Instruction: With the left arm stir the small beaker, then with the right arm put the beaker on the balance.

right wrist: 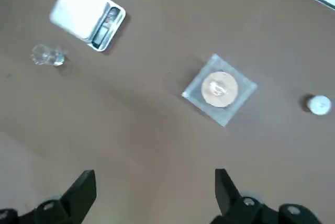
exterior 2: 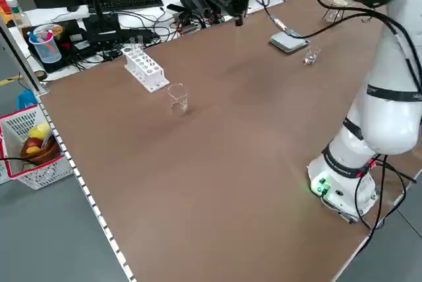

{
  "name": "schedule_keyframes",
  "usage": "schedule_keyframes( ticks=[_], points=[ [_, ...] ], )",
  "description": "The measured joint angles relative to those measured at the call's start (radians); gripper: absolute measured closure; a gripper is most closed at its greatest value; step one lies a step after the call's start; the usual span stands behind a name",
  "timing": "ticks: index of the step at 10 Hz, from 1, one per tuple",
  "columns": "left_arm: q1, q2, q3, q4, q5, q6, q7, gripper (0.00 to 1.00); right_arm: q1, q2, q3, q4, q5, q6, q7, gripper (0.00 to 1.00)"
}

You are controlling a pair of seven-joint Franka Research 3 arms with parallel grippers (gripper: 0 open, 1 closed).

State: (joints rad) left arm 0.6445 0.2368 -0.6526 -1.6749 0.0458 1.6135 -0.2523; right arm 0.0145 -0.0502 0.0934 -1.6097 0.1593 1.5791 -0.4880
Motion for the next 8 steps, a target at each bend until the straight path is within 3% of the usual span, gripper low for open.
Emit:
schedule_keyframes(
  ticks=[2,4,8],
  points=[
    [0.159,-0.023,0.001,-0.015,0.000,-0.004,0.193,0.92,0.003,0.001,0.024,-0.019,0.027,0.030,-0.081,0.00],
    [0.273,-0.021,0.003,-0.029,0.001,0.021,0.340,0.92,0.005,0.002,0.041,-0.081,0.086,0.129,-0.221,0.00],
    [0.308,0.031,0.003,-0.048,0.069,0.164,0.394,0.92,0.109,0.006,0.065,-0.288,0.274,0.509,-0.381,0.00]
  ],
)
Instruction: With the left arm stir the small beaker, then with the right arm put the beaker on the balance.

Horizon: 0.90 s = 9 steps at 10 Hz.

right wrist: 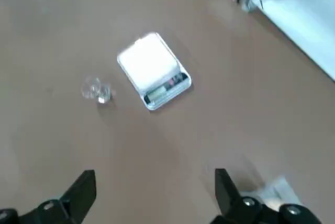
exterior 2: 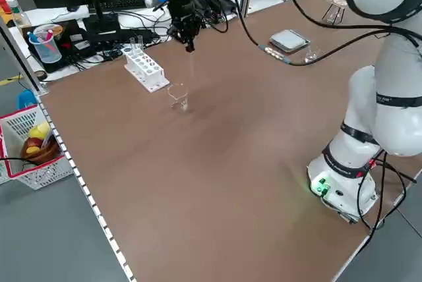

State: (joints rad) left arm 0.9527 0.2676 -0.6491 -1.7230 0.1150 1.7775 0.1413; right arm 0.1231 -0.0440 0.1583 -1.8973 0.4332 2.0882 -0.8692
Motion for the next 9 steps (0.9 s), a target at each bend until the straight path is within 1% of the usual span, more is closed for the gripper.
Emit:
schedule_keyframes(
  ticks=[2,4,5,6,7,9],
  points=[
    [0.008,0.049,0.001,-0.007,0.030,0.046,0.001,0.92,0.063,0.003,0.001,-0.070,0.076,0.160,-0.046,0.00],
    [0.023,0.073,0.002,-0.008,0.032,0.068,0.017,0.92,0.138,0.031,0.003,-0.123,0.150,0.314,-0.093,0.00],
    [0.032,0.082,0.002,-0.008,0.032,0.076,0.023,0.92,0.179,0.056,0.003,-0.150,0.210,0.394,-0.134,0.00],
    [0.036,0.090,0.002,-0.009,0.041,0.085,0.026,0.92,0.215,0.078,0.003,-0.173,0.286,0.448,-0.183,0.00],
    [0.037,0.099,0.002,-0.009,0.053,0.092,0.026,0.92,0.236,0.093,0.003,-0.186,0.352,0.469,-0.228,0.00],
    [0.044,0.124,0.002,-0.010,0.060,0.125,0.030,0.92,0.251,0.100,0.002,-0.205,0.441,0.471,-0.297,0.00]
  ],
)
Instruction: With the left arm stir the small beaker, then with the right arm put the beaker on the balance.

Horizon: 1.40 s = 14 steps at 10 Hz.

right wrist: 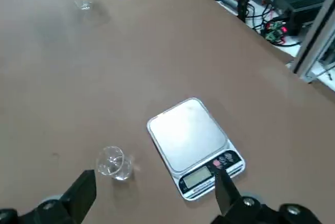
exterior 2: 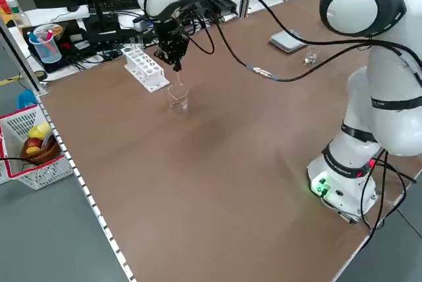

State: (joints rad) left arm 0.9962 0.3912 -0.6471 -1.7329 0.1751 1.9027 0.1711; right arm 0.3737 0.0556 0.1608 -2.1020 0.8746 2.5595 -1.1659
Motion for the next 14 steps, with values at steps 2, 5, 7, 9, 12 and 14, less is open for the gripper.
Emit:
schedule_keyframes(
  ticks=[2,5,7,9,12,14],
  points=[
    [0.016,0.039,0.001,-0.001,0.000,0.031,0.024,0.92,0.019,0.000,0.000,-0.030,0.120,0.001,-0.124,0.00],
    [0.038,0.088,0.001,-0.001,0.000,0.042,0.060,0.92,0.021,0.001,0.000,-0.099,0.433,-0.003,-0.506,0.00],
    [0.039,0.099,0.001,-0.001,0.000,0.049,0.061,0.92,0.021,0.001,-0.003,-0.144,0.607,-0.060,-0.728,0.00],
    [0.044,0.110,0.001,-0.001,0.000,0.068,0.061,0.92,0.020,0.004,-0.005,-0.176,0.703,-0.105,-0.849,0.00],
    [0.044,0.130,-0.003,-0.001,0.000,0.090,0.062,0.92,0.002,0.073,-0.010,-0.203,0.816,-0.208,-1.047,0.00],
    [0.042,0.138,-0.005,-0.001,0.000,0.099,0.062,0.92,-0.016,0.144,-0.012,-0.204,0.931,-0.282,-1.192,0.00]
  ],
)
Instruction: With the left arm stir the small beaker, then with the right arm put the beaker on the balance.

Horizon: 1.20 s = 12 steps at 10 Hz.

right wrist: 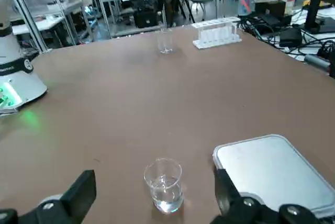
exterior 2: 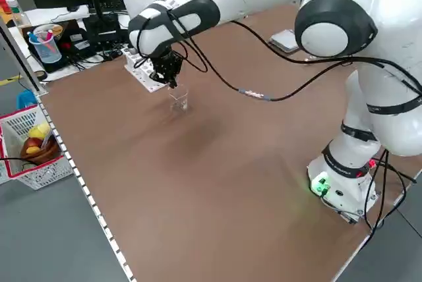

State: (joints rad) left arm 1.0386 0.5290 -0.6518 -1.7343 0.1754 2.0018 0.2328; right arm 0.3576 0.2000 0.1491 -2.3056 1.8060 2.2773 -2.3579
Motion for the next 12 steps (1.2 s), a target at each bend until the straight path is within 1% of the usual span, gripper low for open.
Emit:
schedule_keyframes(
  ticks=[2,4,5,7,9,12],
  points=[
    [-0.002,0.005,-0.002,0.000,0.000,0.003,0.000,0.92,-0.017,0.053,-0.003,0.001,0.099,-0.057,-0.103,0.00],
    [-0.003,0.011,-0.010,0.000,0.000,0.012,0.000,0.92,-0.036,0.093,-0.004,0.003,0.140,-0.099,-0.168,0.00],
    [-0.004,0.016,-0.013,0.000,0.000,0.019,0.000,0.92,-0.044,0.117,-0.004,0.003,0.183,-0.135,-0.224,0.00],
    [-0.004,0.033,-0.013,0.000,0.000,0.031,0.000,0.92,-0.048,0.162,-0.004,0.004,0.265,-0.167,-0.309,0.00],
    [-0.004,0.044,-0.013,0.000,0.000,0.039,0.000,0.92,-0.049,0.204,-0.004,0.021,0.338,-0.198,-0.346,0.00],
    [-0.004,0.047,-0.013,0.000,0.000,0.039,0.000,0.87,-0.037,0.273,-0.003,0.050,0.424,-0.210,-0.360,0.00]
  ],
)
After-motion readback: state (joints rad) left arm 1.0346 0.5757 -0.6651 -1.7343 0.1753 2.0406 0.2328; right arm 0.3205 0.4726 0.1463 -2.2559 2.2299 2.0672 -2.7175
